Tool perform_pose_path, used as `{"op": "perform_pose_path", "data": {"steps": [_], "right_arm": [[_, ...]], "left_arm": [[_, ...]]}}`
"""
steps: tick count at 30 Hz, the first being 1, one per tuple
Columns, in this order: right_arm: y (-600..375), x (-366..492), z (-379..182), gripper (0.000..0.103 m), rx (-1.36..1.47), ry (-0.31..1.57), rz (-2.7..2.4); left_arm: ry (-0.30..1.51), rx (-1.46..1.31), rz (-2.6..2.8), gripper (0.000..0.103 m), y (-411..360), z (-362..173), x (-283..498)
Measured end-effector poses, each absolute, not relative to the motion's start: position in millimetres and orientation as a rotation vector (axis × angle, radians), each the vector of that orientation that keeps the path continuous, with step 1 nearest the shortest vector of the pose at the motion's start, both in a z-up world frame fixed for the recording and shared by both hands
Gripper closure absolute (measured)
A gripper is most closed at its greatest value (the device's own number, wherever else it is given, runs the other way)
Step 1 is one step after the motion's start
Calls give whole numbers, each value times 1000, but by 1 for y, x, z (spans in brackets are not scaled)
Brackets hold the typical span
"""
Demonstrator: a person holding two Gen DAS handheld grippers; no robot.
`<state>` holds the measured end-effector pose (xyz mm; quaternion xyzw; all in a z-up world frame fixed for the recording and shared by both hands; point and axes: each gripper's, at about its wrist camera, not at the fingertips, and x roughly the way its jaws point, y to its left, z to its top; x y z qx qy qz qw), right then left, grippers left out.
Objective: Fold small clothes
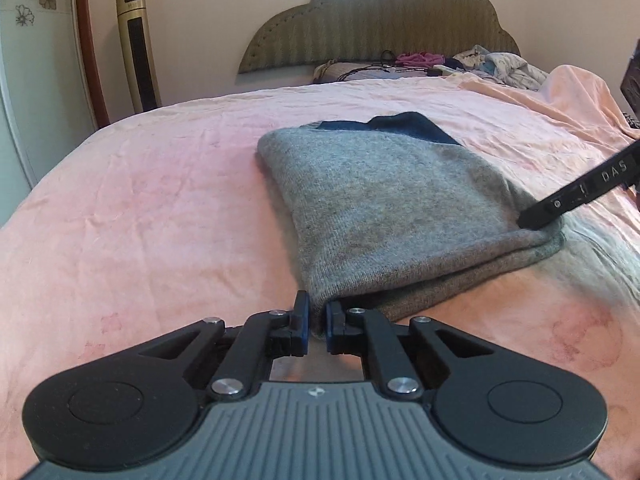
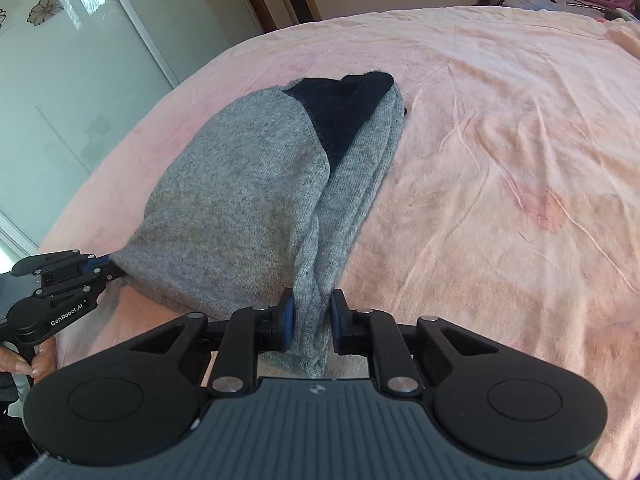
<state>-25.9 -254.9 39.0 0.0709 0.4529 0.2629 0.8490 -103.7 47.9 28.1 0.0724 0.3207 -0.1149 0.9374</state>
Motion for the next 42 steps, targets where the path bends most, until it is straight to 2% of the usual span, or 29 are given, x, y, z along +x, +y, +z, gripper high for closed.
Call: {"op": "perform_pose_path", "data": {"steps": [1, 2, 3, 4, 9, 13, 15, 16, 18, 19, 22, 26, 28, 30, 32, 34, 36, 37, 39, 41, 42], "right_arm": [[-257, -23, 42, 65, 163, 965, 563], [-260, -17, 47, 54, 181, 972, 561], [-265, -12, 55, 38, 198, 947, 563], [-269, -6, 65, 34, 220, 899, 563], [-263, 61, 102, 34, 286, 800, 560], [-212, 114, 102, 33, 216, 841, 624], [-189, 139, 82, 31, 99, 912, 556], [-183, 150, 66, 35, 37, 970, 487], [-192, 158, 48, 36, 49, 926, 491], [-196, 160, 48, 35, 85, 928, 487], [-188, 157, 66, 42, 70, 946, 438], [-155, 139, 99, 41, 128, 864, 618], [-120, 140, 100, 34, 133, 893, 743], [-80, 146, 87, 34, 86, 952, 806], [-54, 162, 59, 28, 30, 1055, 749], [-47, 166, 46, 7, -28, 986, 752], [-46, 163, 51, 7, -34, 998, 742], [-51, 158, 58, 15, -21, 1001, 725], [-79, 138, 76, 22, 73, 956, 699], [-122, 104, 91, 15, 192, 860, 684], [-143, 85, 95, 7, 220, 808, 650]], "left_arm": [[654, 148, -253, 94, 48, 32, -106], [660, 150, -288, 92, 48, 35, -109], [655, 156, -309, 92, 48, 39, -113], [637, 162, -322, 92, 49, 43, -117], [557, 112, -452, 91, 42, 68, -123], [541, 114, -552, 88, 22, 74, -113], [571, 132, -529, 63, 14, 62, -98], [625, 113, -497, 40, 15, 49, -85], [707, 53, -483, 41, 19, 27, -69], [668, 53, -489, 41, 20, 23, -73], [650, 88, -498, 34, 15, 21, -79], [642, 84, -511, 24, 12, 18, -79], [643, 98, -512, 23, 10, 18, -79], [645, 93, -514, 23, 11, 17, -76], [645, 82, -513, 23, 12, 17, -75], [643, 78, -510, 23, 13, 17, -75], [633, 85, -490, 23, 14, 19, -80], [625, 87, -473, 23, 14, 21, -85], [615, 65, -435, 23, 18, 25, -96], [619, 35, -391, 23, 25, 27, -104], [617, 35, -360, 22, 26, 27, -109]]}}
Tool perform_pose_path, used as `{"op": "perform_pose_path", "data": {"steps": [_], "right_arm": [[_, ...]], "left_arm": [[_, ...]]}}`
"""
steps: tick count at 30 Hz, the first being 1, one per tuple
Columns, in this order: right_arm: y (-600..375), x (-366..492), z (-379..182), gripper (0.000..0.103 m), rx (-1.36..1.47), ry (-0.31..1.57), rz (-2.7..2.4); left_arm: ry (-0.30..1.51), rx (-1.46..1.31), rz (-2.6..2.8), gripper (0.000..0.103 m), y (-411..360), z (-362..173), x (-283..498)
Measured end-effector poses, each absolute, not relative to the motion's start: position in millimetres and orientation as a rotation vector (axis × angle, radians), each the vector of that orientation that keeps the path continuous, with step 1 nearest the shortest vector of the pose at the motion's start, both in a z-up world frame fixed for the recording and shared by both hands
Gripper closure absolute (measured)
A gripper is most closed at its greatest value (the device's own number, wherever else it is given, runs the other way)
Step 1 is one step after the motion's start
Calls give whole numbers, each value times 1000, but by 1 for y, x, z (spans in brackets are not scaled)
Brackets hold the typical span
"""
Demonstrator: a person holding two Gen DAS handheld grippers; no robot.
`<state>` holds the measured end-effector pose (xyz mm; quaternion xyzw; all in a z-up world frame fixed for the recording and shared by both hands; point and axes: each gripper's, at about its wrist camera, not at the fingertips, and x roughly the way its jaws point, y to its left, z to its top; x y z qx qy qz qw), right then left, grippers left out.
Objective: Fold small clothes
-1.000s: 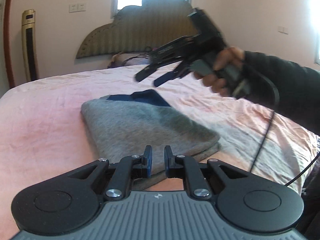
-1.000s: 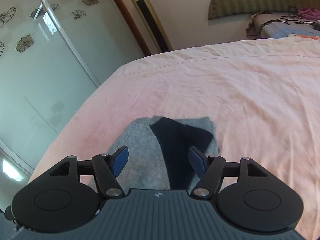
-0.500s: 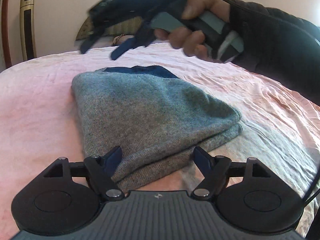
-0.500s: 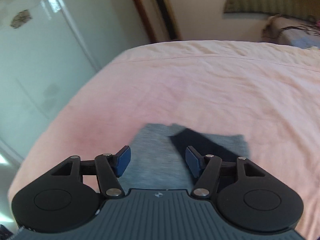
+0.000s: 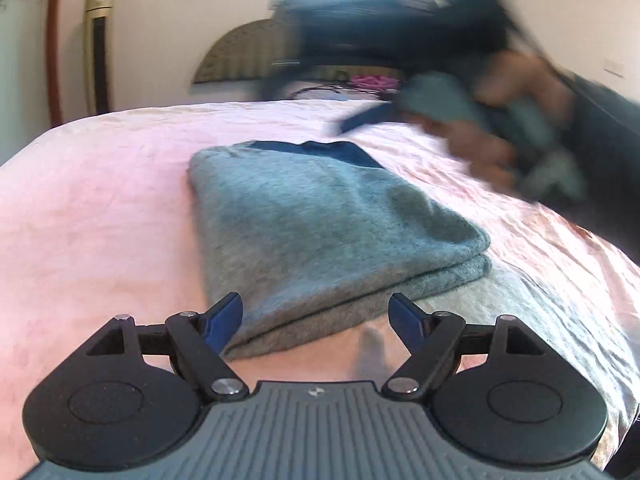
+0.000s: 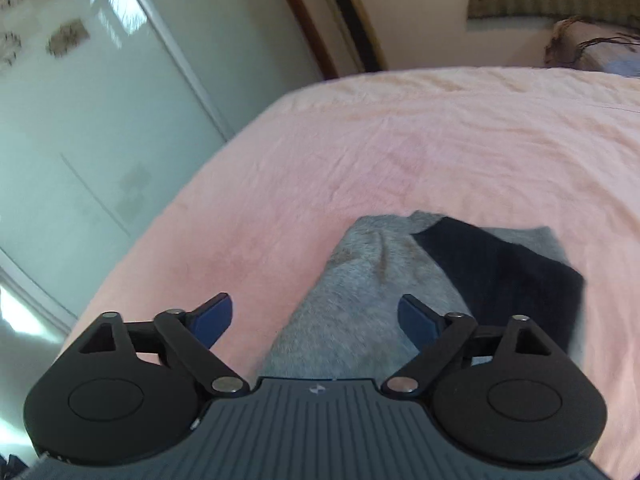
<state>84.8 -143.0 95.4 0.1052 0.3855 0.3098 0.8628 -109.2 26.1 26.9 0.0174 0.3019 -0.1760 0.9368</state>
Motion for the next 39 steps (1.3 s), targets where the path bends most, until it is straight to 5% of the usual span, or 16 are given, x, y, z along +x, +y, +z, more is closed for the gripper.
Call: {"op": "perform_pose_path", "data": {"steps": [8, 15, 39], "right_arm": [[-249, -50, 56, 0, 133, 739, 253], [-227, -91, 16, 0, -28, 785, 109], [-202, -108, 8, 0, -10, 693, 69]], "left_arm": [[723, 14, -161, 17, 28, 18, -112], [732, 29, -76, 0, 20, 12, -108], [723, 29, -63, 0, 19, 11, -107]]}}
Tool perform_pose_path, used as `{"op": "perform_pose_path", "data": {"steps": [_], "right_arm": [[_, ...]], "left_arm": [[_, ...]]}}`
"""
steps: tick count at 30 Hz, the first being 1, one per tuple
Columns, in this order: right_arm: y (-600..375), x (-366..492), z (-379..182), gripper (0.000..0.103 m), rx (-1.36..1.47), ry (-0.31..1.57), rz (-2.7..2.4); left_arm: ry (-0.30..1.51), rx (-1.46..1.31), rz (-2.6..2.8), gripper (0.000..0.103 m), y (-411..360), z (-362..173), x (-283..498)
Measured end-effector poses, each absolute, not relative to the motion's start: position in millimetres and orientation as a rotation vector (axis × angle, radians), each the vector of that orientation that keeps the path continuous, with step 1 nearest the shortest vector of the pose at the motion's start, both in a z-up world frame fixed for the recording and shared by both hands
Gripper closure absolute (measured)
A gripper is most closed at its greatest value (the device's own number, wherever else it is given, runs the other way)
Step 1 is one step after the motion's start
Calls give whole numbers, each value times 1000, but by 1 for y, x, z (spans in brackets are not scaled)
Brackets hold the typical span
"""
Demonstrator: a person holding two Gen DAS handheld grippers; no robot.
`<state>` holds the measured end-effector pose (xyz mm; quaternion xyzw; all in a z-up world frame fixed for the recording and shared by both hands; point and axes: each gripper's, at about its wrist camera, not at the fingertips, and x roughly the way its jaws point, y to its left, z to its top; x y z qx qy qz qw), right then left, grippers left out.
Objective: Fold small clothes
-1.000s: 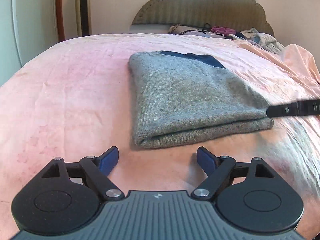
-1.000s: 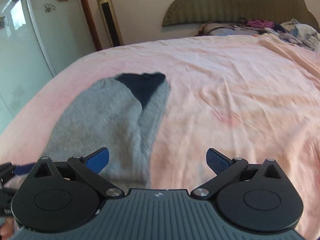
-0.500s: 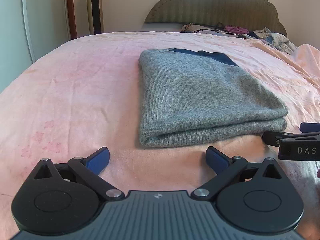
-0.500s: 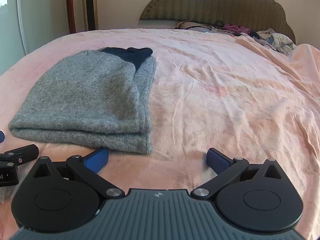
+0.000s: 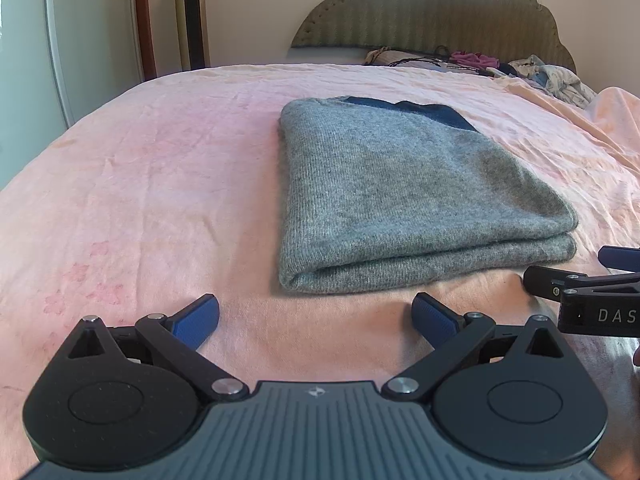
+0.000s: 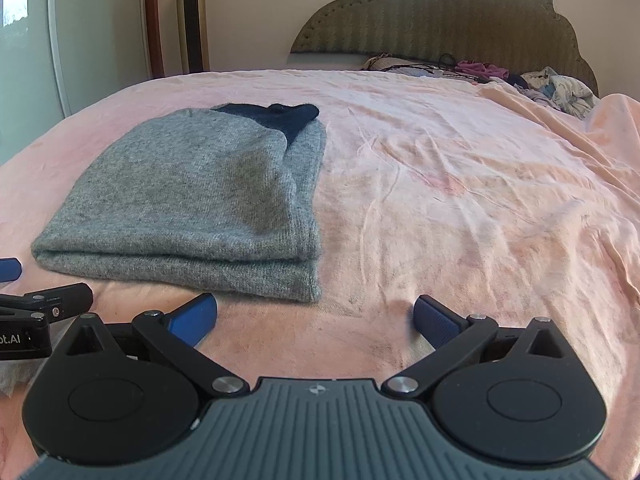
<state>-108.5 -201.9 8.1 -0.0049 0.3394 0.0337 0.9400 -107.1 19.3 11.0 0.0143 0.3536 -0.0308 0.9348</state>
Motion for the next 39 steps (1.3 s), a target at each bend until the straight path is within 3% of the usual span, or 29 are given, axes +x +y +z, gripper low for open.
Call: {"op": "perform_pose_path", "data": {"steps": [17, 20, 23, 27, 28, 29, 30, 31, 34, 35, 36, 39], "right_arm": [[-198, -120, 9, 0, -8, 694, 73], [-209, -123, 16, 0, 65, 706, 140], [-241, -120, 37, 1, 323, 710, 305], [-273, -77, 48, 25, 611, 805, 446], [-278, -64, 46, 32, 647, 841, 438], [-281, -54, 43, 35, 670, 867, 427], [-282, -46, 39, 39, 685, 902, 421], [-281, -39, 35, 40, 697, 941, 422], [-273, -33, 31, 49, 624, 984, 380], [-274, -35, 34, 49, 618, 970, 373], [-279, -36, 35, 49, 641, 958, 376], [-284, -30, 24, 46, 676, 1000, 366]], "left_arm": [[727, 24, -57, 0, 21, 14, -111], [704, -107, -139, 0, 39, 28, -122], [694, -326, -208, 0, 66, 39, -109], [816, -624, -288, 1, 91, 23, -65], [823, -630, -287, 4, 91, 21, -58], [816, -613, -285, 16, 89, 21, -54], [835, -600, -289, 29, 86, 21, -50], [864, -585, -286, 50, 83, 20, -45], [882, -550, -289, 59, 81, 21, -42], [891, -522, -277, 78, 80, 21, -40], [902, -494, -263, 83, 80, 21, -39], [909, -481, -269, 90, 83, 22, -39]]}}
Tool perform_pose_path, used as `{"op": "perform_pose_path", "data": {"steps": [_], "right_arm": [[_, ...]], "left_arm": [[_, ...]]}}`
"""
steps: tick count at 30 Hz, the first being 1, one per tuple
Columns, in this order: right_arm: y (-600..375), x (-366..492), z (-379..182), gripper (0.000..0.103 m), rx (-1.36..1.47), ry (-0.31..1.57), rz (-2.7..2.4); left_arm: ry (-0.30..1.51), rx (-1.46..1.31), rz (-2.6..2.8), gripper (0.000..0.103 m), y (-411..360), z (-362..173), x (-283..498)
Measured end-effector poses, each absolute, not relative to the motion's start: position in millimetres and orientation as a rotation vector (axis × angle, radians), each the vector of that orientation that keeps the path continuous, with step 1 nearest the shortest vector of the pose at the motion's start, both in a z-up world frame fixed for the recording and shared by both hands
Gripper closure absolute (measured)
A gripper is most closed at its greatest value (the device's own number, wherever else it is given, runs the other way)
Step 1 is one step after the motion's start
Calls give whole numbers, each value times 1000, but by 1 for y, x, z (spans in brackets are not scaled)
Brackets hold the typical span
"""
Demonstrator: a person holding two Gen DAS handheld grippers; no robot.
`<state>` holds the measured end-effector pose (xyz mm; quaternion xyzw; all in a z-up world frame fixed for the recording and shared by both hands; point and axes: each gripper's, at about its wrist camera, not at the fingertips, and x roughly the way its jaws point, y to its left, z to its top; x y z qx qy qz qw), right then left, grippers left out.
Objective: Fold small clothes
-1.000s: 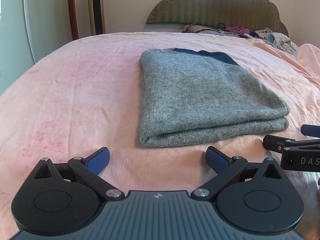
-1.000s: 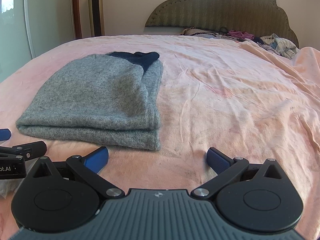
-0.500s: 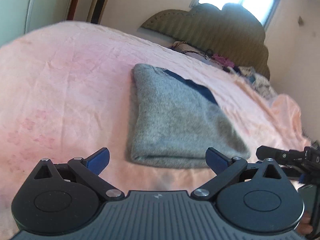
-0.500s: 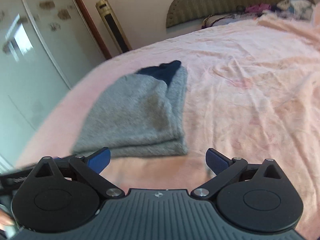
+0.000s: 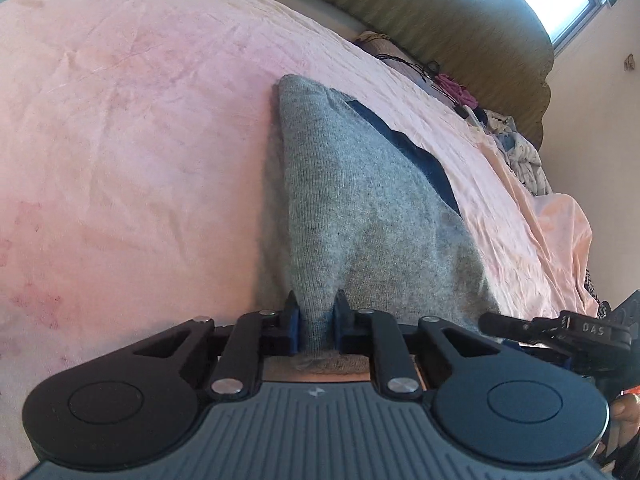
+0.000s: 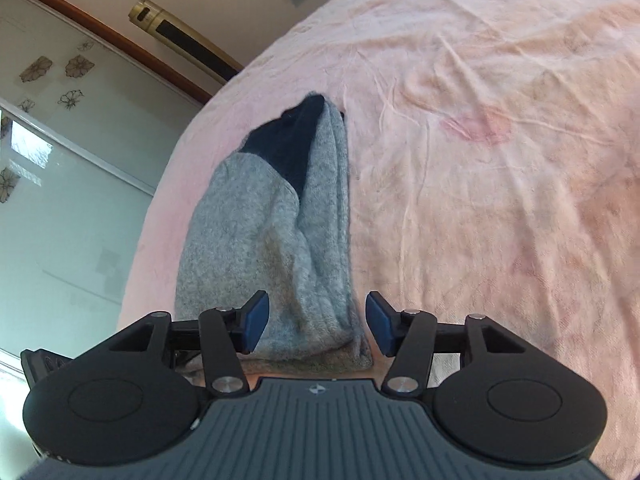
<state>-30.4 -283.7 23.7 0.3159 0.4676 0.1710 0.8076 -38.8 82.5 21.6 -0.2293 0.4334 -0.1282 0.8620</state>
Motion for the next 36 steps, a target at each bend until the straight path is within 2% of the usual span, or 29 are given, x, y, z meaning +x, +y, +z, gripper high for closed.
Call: {"op": "perform_pose_path", "data": {"steps": [2, 3, 7, 8, 10, 11, 12, 13, 14, 15, 16, 18, 21, 23, 25, 26, 29, 36], "right_arm": [[-276, -29, 15, 56, 670, 1031, 424], [-271, -29, 14, 82, 645, 1053, 438], [-262, -40, 28, 82, 539, 1010, 464], [-266, -39, 24, 83, 544, 1024, 452], [-274, -36, 12, 88, 576, 1028, 443], [-278, -37, 11, 85, 606, 1023, 447], [-282, -42, 15, 71, 621, 1003, 449], [-283, -49, 22, 56, 594, 980, 432], [-282, -59, 31, 48, 545, 939, 411], [-280, -71, 41, 43, 478, 884, 380], [-275, -82, 50, 44, 411, 842, 358], [-260, -102, 58, 42, 272, 792, 332], [-234, -114, 43, 31, 103, 812, 273], [-220, -118, 27, 25, 23, 823, 237], [-208, -123, 18, 5, -50, 784, 223], [-205, -122, 14, 1, -46, 781, 221], [-207, -127, 7, 0, -37, 708, 206], [-201, -125, 11, 0, -2, 721, 135]], "left_arm": [[894, -424, -269, 92, 78, 30, -44], [879, -394, -274, 93, 76, 36, -47], [880, -275, -253, 92, 70, 35, -49], [873, -244, -251, 89, 67, 31, -50], [821, -166, -240, 86, 59, 33, -60], [806, -132, -225, 79, 56, 37, -69], [793, -109, -203, 73, 53, 42, -78], [762, -96, -185, 61, 50, 46, -90], [710, -83, -190, 44, 46, 50, -104], [657, -66, -201, 35, 41, 52, -117], [608, -48, -198, 19, 35, 51, -130], [603, -30, -181, 16, 23, 44, -140], [706, -83, -164, 16, 15, 24, -136], [679, -66, -120, 13, 10, 17, -139], [662, -22, -101, 11, 6, 11, -141], [661, -26, -102, 10, 6, 12, -143], [667, -32, -111, 9, 8, 13, -143], [728, -37, -59, 0, 13, 16, -119]]}}
